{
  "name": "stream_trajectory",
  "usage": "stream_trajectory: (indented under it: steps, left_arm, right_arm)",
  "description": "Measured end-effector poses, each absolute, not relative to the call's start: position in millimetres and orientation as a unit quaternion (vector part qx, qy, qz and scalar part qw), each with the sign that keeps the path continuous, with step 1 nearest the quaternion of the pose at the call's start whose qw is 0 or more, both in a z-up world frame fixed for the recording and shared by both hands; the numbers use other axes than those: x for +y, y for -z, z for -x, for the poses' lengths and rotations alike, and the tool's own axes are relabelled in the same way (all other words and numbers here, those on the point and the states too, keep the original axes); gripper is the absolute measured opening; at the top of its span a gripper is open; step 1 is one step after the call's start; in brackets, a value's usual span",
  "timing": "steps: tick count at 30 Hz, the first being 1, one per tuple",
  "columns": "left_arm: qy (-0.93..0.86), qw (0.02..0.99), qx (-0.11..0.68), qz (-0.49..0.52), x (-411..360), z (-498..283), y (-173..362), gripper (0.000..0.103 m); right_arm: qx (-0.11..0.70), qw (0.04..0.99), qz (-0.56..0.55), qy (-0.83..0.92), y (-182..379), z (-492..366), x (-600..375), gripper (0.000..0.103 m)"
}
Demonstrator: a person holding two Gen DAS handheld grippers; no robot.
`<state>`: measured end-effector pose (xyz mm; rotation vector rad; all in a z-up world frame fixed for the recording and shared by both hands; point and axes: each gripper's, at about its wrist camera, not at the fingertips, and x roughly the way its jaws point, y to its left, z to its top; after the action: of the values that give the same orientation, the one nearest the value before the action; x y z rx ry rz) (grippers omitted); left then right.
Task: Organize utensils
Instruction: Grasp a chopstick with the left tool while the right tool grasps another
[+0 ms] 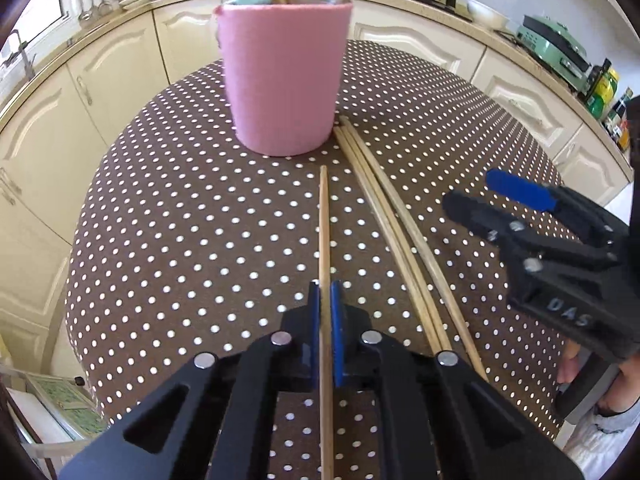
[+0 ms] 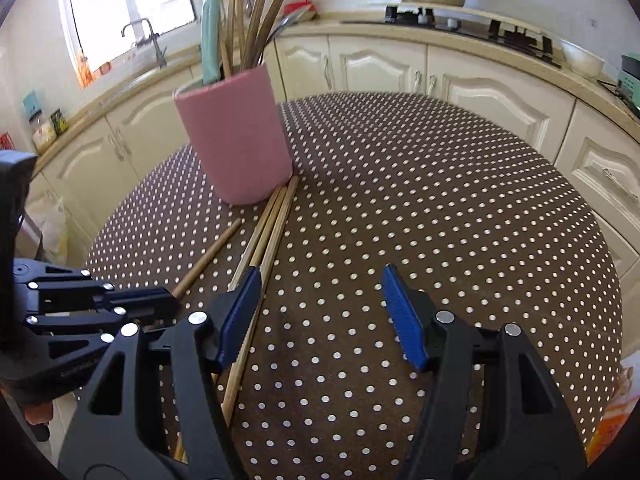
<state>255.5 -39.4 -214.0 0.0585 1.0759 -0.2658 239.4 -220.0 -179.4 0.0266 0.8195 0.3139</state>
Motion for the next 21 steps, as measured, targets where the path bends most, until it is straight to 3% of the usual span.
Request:
stream_trajectory:
  steps: [18, 21]
  left_arm:
    - [0.098, 0.847, 0.523, -0.011, 13, -273, 209, 0.006]
    - [0.102, 0.842, 0.529, -0.017, 12, -282, 211, 0.006]
  right_arm:
    - [0.479, 0.863, 0.067, -0.145, 190, -275, -182, 0.062]
    - [0.498, 0.85, 0.085, -0.15, 192, -285, -174, 0.049]
